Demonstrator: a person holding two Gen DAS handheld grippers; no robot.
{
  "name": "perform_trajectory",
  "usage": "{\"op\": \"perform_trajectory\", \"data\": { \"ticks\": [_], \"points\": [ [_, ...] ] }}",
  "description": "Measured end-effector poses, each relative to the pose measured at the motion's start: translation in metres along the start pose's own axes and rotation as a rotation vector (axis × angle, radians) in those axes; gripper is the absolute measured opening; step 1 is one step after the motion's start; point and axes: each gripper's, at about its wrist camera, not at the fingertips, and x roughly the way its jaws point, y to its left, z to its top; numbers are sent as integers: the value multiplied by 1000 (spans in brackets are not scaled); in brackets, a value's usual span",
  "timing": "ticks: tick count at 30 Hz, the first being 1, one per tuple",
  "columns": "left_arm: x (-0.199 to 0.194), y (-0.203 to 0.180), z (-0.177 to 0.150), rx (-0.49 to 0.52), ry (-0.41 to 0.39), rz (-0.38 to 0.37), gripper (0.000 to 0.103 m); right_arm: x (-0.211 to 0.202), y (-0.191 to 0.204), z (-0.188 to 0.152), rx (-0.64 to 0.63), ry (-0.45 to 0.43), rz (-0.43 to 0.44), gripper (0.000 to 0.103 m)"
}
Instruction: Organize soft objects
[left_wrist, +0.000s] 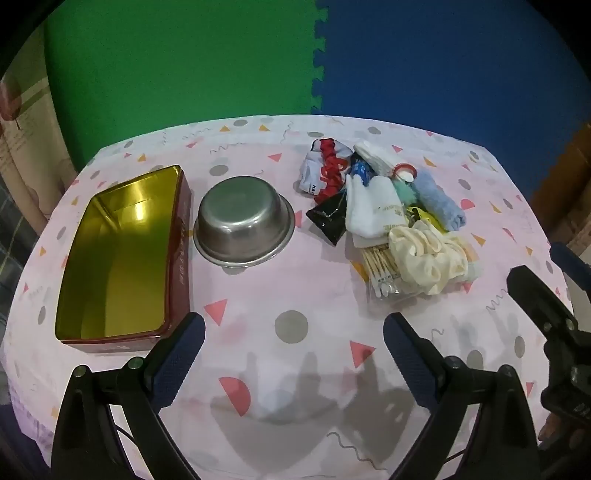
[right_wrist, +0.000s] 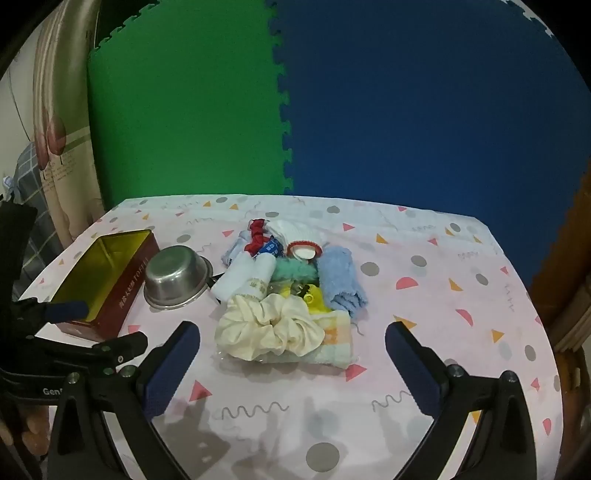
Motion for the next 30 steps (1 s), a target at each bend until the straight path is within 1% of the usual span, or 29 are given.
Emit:
{"op": "perform_trajectory", "data": {
  "ticks": [12, 30],
  "points": [
    [-2, 3, 1, -12, -9, -7, 96, 0, 7, -1, -40, 13, -20, 103],
    [-2, 7, -1, -11, -4, 7, 96, 6, 5, -3, -26, 26, -23, 103]
  ]
}}
